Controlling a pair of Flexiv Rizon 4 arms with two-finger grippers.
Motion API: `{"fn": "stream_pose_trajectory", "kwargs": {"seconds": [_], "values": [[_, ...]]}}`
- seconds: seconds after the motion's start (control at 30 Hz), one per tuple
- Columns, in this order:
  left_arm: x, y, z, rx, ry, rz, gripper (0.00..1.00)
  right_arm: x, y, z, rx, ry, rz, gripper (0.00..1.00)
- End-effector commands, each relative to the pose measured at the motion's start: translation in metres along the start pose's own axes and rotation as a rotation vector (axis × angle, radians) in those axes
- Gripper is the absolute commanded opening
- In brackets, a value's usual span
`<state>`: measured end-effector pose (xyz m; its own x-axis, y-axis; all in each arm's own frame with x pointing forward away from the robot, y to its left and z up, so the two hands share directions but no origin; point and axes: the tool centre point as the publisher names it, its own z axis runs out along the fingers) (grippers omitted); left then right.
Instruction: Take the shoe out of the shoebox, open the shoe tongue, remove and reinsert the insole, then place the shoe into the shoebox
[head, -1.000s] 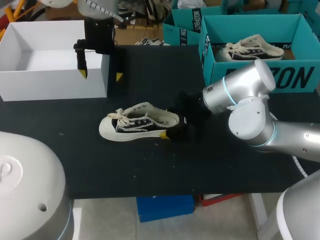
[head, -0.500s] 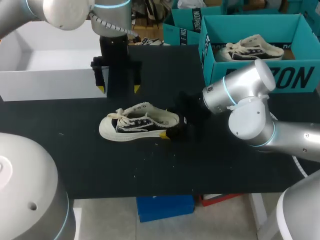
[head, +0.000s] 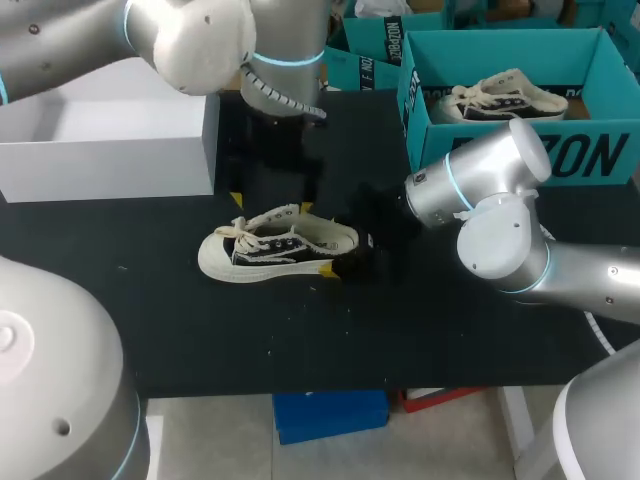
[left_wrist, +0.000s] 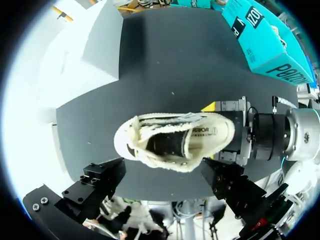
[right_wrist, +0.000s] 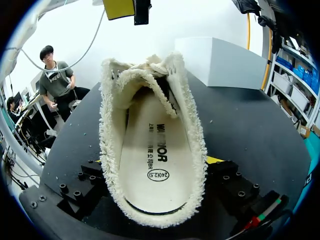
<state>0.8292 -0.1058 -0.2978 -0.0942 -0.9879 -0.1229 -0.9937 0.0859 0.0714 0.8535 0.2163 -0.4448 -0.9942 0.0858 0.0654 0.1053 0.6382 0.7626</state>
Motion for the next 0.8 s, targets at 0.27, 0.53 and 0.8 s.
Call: {"fn": "stream_pose_trajectory", "kwargs": {"seconds": [0.27,0.53,0.8], "values": [[0.026,-0.008,0.033,-0.015,-0.077,0.023,1.0,0.0,0.0,0.002,0.001,-0.002,0.001,0.0],[0.03,-0.014,0.052,-0.012,-0.168,0.018,1.0,0.0,0.0,0.002,0.001,-0.002,0.001,0.0],[0.026,-0.023,0.061,0.0,-0.231,0.008,1.0,0.0,0.0,0.002,0.001,-0.002,0.001,0.0]]}}
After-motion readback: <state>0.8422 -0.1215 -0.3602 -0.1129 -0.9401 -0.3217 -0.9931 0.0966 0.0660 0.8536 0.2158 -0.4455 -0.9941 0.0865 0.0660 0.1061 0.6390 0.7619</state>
